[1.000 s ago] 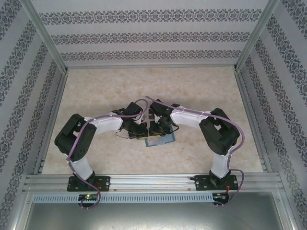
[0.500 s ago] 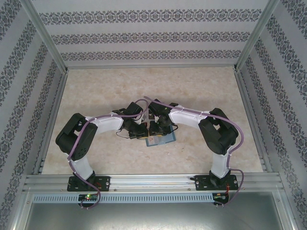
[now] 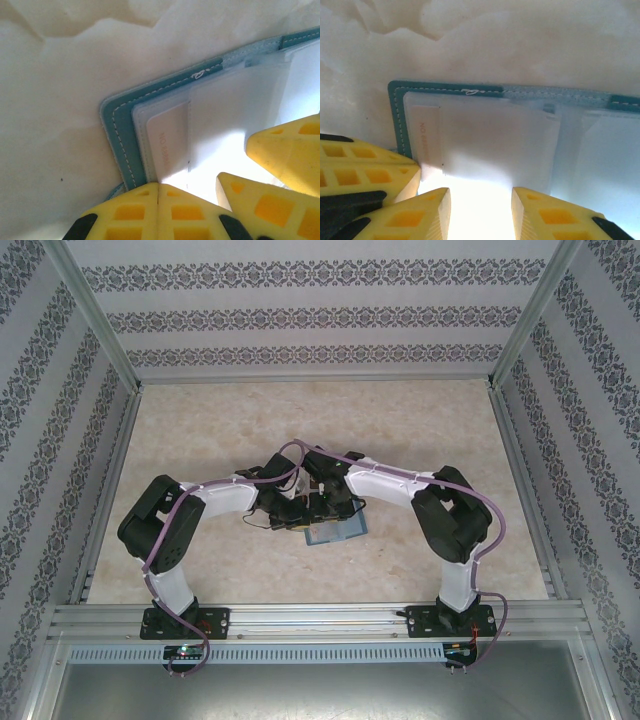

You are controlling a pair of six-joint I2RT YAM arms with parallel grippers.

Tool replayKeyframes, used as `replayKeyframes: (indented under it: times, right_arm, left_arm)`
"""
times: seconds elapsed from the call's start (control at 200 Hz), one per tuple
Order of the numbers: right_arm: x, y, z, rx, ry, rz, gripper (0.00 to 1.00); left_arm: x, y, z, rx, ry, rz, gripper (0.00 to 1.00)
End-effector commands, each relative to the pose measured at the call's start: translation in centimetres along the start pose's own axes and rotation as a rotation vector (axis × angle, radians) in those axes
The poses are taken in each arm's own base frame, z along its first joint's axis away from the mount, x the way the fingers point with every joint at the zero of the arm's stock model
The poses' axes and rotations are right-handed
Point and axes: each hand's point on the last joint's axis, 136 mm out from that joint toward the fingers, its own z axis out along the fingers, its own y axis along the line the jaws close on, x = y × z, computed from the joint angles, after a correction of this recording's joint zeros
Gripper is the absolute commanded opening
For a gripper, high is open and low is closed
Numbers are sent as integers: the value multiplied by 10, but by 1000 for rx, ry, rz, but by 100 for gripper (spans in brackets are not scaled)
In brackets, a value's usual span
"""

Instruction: Take the credit cards out of the card holder

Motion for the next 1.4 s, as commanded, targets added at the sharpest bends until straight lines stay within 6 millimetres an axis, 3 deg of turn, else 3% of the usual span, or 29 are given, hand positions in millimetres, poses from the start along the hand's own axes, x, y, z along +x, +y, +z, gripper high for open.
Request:
replayKeyframes:
  times: [0.0,0.774,1.219,1.394]
  right_arm:
    - [6,-6,8,69,27,-27,38]
    - [11,-7,18,80,47,-20,54]
    - [12,-8,23,77,53,-10,49]
    - [13,-7,27,77,65,-19,54]
  left_arm:
    - [1,6,6,-28,6,20,0]
    - [3,6,4,6,-11,15,0]
    - [4,10,4,5,-6,8,0]
    - [4,11,4,5,-6,6,0]
